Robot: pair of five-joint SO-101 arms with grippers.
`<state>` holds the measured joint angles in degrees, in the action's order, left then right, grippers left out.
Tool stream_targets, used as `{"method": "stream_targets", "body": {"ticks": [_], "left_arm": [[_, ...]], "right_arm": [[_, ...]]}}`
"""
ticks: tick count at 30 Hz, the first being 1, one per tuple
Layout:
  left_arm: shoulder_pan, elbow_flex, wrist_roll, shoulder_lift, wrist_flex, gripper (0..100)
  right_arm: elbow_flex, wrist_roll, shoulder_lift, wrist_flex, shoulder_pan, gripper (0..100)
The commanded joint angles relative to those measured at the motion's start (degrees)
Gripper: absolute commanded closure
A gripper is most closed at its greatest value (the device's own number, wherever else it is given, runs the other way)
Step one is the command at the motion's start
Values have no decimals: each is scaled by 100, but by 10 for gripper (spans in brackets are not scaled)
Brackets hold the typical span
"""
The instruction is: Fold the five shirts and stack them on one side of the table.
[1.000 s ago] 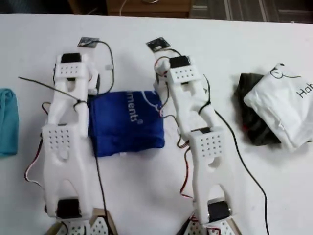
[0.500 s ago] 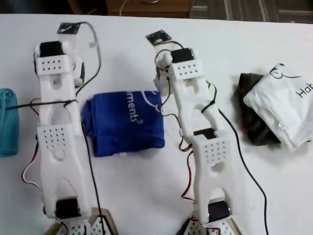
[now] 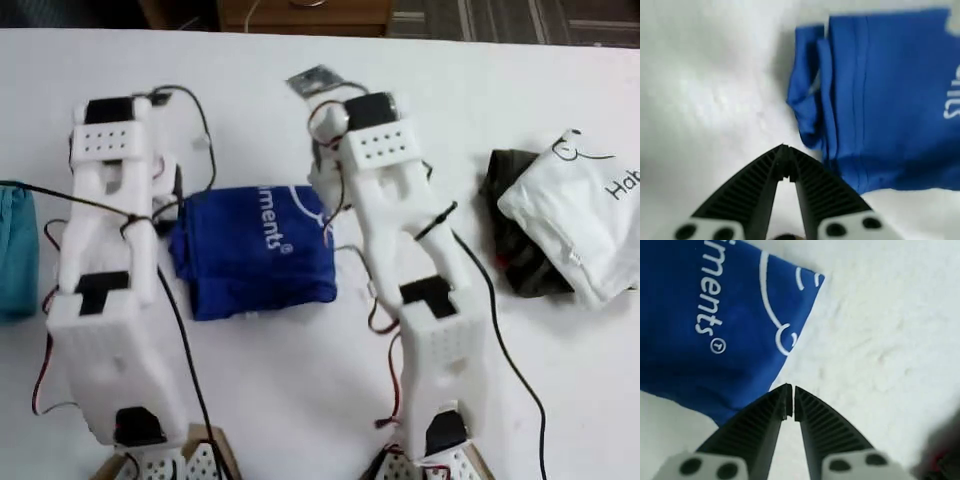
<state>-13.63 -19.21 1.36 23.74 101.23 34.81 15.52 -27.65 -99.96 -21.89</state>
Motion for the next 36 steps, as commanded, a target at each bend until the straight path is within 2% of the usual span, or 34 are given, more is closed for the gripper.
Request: {"method": "stream_targets", "body": {"ticks": [1, 3, 9, 17, 23, 36], "left_arm": [[62, 725, 607, -668, -176, 976], [62, 1051, 809, -703, -387, 976], [123, 1701, 800, -703, -782, 976], [686, 2079, 826, -695, -1363, 976], [686, 2352, 800, -695, -1855, 976], [554, 2782, 809, -695, -2453, 976]], "right_arm": [[-932, -44, 866, 4, -330, 980], [-1495, -62, 1130, 321, -409, 980], [-2813, -62, 1569, 1059, -611, 980], [-3930, -53, 1587, 1903, -567, 980], [-4730, -9, 1587, 2563, -558, 980], [-4870, -9, 1640, 2316, -505, 980]]}}
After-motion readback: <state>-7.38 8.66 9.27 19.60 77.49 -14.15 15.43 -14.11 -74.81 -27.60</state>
